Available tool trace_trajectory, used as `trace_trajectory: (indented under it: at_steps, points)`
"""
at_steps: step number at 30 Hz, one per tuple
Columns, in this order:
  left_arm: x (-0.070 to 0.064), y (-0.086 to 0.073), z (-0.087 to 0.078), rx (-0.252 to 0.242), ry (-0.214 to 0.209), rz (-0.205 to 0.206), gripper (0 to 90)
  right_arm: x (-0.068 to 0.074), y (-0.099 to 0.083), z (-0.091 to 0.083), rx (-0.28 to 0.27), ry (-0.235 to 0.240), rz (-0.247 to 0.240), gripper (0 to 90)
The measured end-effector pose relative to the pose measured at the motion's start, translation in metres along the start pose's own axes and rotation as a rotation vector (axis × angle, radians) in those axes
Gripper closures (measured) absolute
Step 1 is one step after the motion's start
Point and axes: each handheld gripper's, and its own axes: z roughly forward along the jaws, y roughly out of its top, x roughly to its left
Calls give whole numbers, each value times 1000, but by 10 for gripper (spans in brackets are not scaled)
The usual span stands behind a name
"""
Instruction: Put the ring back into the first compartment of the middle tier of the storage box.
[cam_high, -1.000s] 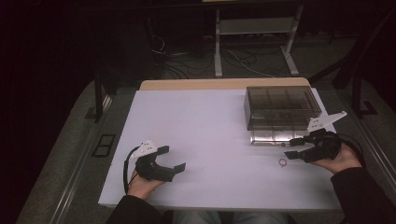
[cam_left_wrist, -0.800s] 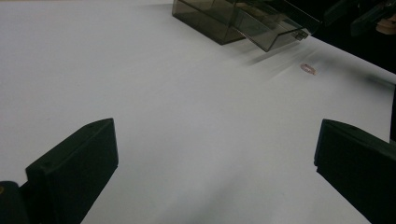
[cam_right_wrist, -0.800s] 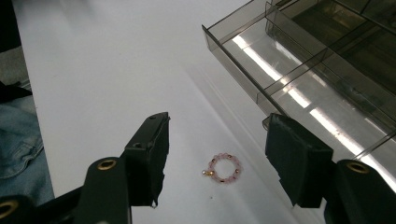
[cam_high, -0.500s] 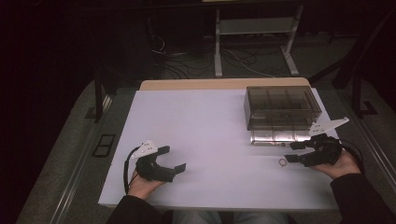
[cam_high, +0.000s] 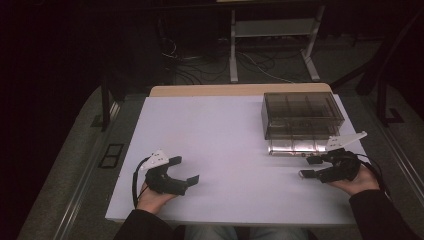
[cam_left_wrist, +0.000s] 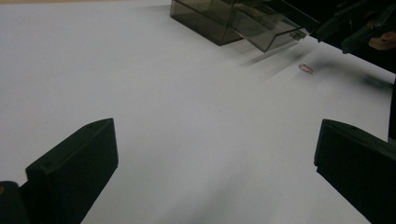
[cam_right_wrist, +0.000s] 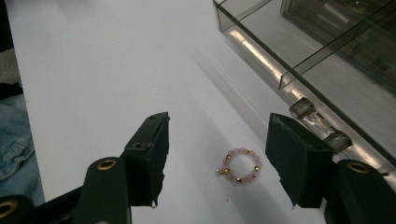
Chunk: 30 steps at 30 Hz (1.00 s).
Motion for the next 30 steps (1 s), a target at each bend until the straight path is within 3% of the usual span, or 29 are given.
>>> trace_trajectory:
  at_steps: [10,28,30]
  points:
    - [0,0,0,2,0,2,0,2,-3,14,44,10,-9,384]
    - [0,0,1,7,-2,4,0,5,-7,28,87,9,21,410]
    - [0,0,1,8,-2,5,0,5,-8,30,100,-9,21,434]
